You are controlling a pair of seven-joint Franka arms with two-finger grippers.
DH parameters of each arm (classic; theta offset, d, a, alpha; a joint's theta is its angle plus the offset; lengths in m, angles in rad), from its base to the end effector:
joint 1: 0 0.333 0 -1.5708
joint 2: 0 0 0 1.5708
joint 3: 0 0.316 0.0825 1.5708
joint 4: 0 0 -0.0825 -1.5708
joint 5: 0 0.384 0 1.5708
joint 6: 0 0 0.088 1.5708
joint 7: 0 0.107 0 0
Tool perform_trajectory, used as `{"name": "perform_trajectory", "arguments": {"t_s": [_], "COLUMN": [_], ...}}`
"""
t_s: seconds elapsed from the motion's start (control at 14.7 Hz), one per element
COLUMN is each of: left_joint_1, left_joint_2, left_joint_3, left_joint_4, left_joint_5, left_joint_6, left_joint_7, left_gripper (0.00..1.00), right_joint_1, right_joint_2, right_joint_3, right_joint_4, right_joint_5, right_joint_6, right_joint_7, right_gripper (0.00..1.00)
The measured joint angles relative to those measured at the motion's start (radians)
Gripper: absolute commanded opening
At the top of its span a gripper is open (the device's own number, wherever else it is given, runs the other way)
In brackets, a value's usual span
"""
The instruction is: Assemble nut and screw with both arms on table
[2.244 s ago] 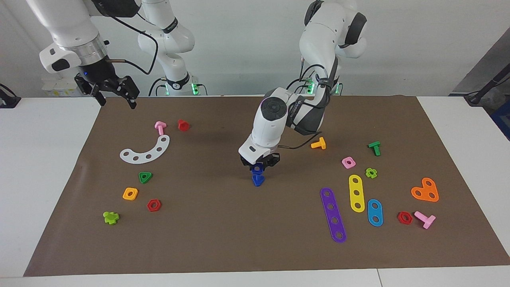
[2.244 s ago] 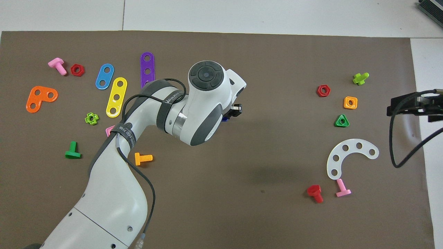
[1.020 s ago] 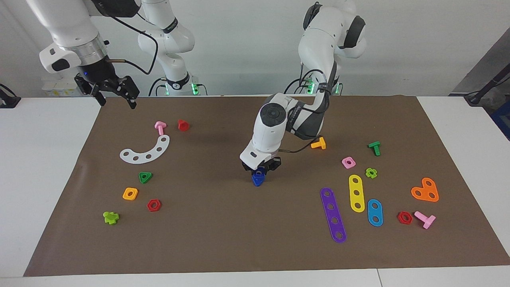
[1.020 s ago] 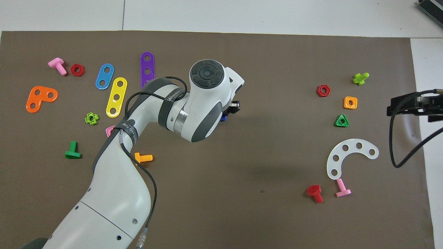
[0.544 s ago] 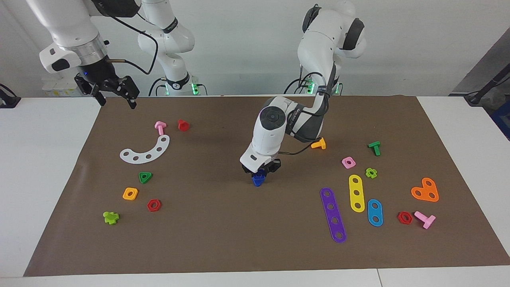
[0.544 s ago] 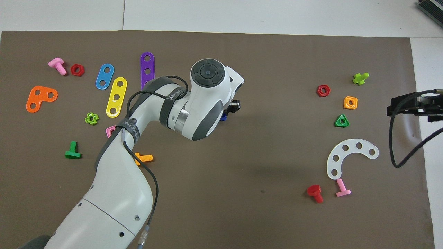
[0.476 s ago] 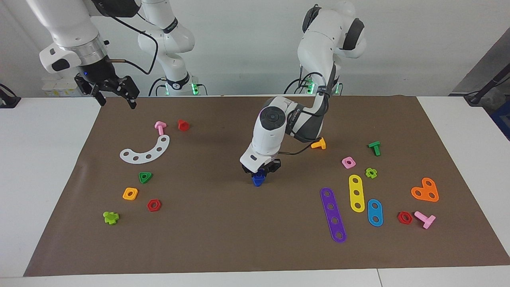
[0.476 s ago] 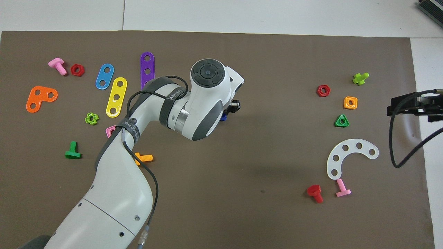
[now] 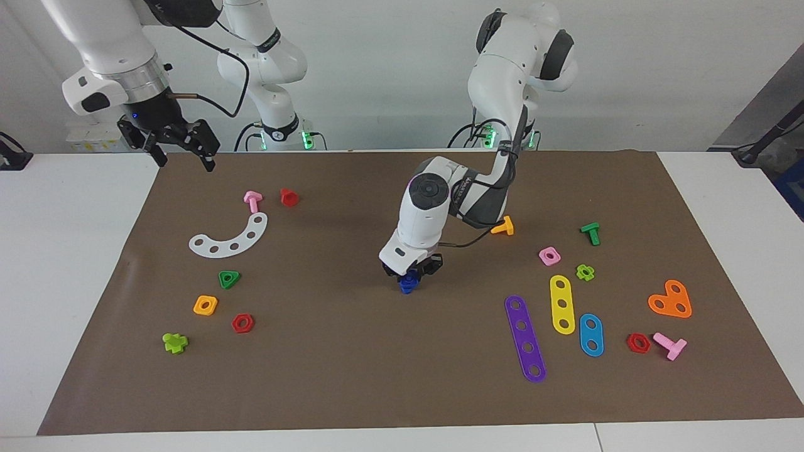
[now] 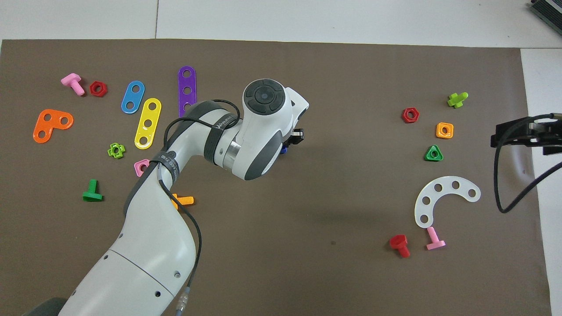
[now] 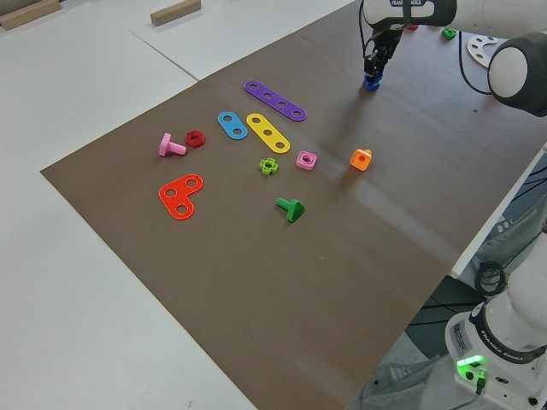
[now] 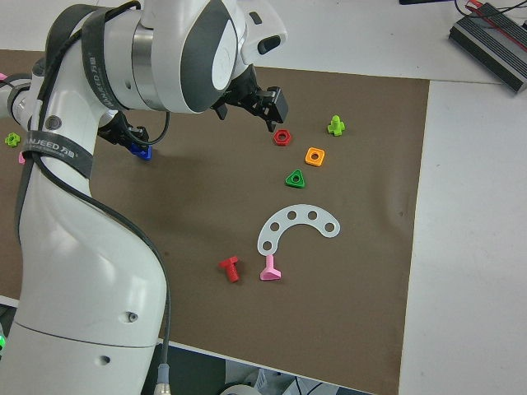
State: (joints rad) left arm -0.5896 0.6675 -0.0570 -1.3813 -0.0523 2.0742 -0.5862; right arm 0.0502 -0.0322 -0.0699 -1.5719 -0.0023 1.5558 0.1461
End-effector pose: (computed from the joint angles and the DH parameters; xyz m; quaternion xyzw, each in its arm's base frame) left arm 0.5862 -0.4351 0.3227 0.9990 -0.0115 -0.0128 0.0407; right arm 0.5431 -0.0116 0.6403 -0.9965 0.0828 -0.0080 0.0005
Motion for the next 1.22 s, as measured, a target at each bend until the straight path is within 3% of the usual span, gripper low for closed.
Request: {"name": "perform_trajectory", "arguments": {"t_s": [0.2, 0.34, 0.95, 1.22], "left_joint_1": [0.000, 0.000, 0.007, 0.107], "left_joint_2": [0.000, 0.000, -0.002, -0.045], "left_joint_3": [0.003, 0.006, 0.052, 0.082], "left_joint_4": [-0.001, -0.001, 0.042, 0.085], "left_joint_5": [0.001, 0.001, 0.001, 0.002], "left_joint_6": [0.003, 0.003, -0.033, -0.079], "left_joint_7": [0.000, 0.000, -0.001, 0.004], "left_gripper": [0.64, 0.80, 0.81, 0.80], "right_joint_1": [0.000, 0.000, 0.000, 0.001], "right_joint_2": [0.000, 0.000, 0.000, 0.000], "right_joint_3": [0.000, 0.000, 0.000, 0.000], "right_joint_4": [0.000, 0.000, 0.000, 0.000], "right_joint_5": [0.000, 0.000, 0.000, 0.000], "right_joint_6": [0.000, 0.000, 0.000, 0.000], "right_joint_7": [0.000, 0.000, -0.004, -0.048], "right_gripper": [1.00, 1.00, 1.00, 1.00]}}
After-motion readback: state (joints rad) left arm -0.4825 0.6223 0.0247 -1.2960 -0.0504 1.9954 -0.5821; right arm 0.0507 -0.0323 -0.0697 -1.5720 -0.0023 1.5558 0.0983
